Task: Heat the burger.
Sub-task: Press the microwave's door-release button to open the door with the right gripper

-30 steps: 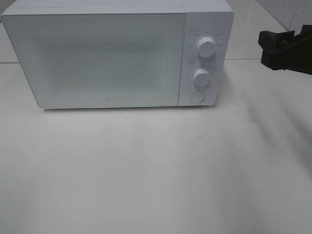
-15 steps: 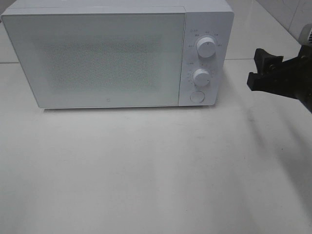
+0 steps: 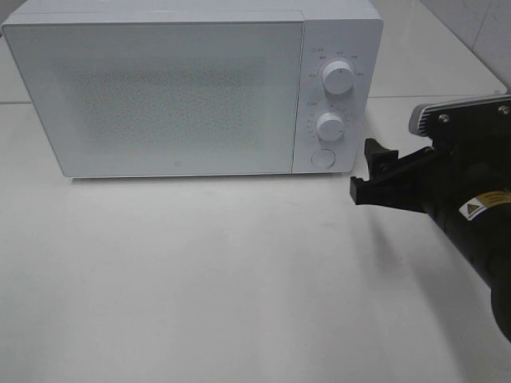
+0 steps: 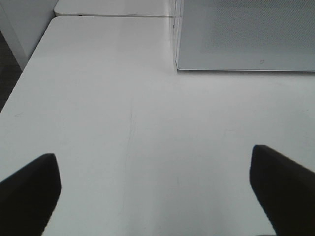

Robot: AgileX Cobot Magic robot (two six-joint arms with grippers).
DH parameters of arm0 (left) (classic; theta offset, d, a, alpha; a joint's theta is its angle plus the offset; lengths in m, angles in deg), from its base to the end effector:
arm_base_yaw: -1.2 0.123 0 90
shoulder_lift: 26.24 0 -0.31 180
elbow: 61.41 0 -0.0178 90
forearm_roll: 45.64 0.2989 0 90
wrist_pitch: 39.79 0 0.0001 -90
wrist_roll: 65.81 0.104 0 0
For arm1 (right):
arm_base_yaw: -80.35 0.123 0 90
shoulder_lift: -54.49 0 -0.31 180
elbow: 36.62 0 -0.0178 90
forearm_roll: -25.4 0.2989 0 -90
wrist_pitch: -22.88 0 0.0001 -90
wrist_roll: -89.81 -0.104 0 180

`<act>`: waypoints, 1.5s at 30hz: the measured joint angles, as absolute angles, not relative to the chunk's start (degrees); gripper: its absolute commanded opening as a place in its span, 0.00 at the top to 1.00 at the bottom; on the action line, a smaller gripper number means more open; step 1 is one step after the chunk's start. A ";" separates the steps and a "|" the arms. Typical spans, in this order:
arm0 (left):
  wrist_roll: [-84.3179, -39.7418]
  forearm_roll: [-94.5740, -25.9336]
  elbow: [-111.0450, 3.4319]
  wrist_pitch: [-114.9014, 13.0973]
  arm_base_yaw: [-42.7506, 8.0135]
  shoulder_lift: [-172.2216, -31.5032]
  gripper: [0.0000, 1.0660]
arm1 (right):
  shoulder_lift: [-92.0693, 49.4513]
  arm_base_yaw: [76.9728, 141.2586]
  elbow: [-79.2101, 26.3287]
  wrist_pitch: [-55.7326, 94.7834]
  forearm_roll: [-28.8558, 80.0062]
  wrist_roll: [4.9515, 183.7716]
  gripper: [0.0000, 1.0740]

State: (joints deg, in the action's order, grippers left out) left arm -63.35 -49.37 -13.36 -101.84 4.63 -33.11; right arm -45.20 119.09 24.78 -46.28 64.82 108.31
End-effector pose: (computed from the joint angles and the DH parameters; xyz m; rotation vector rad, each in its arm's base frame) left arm 0.0195 -0.0048 0.2993 -0.0124 2.0398 -0.0134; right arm 0.2328 0.1076 0.1408 -0.1266 1.6691 -0.0586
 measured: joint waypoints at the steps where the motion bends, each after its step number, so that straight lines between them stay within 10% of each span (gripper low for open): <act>1: -63.35 -49.37 -13.36 -101.84 4.63 -33.11 0.08 | -46.52 121.03 24.50 -46.28 67.11 108.31 0.30; 29: -63.35 -49.37 -13.36 -101.84 4.63 -33.11 0.08 | -52.25 128.20 17.22 -46.34 77.77 106.71 0.30; 45: -63.35 -49.37 -13.36 -101.84 4.63 -33.11 0.08 | -52.25 128.42 17.22 -43.76 77.77 75.20 0.39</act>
State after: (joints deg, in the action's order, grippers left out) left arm -63.35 -49.37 -13.36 -101.84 4.63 -33.11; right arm -52.25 128.42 17.22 -43.76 77.77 75.20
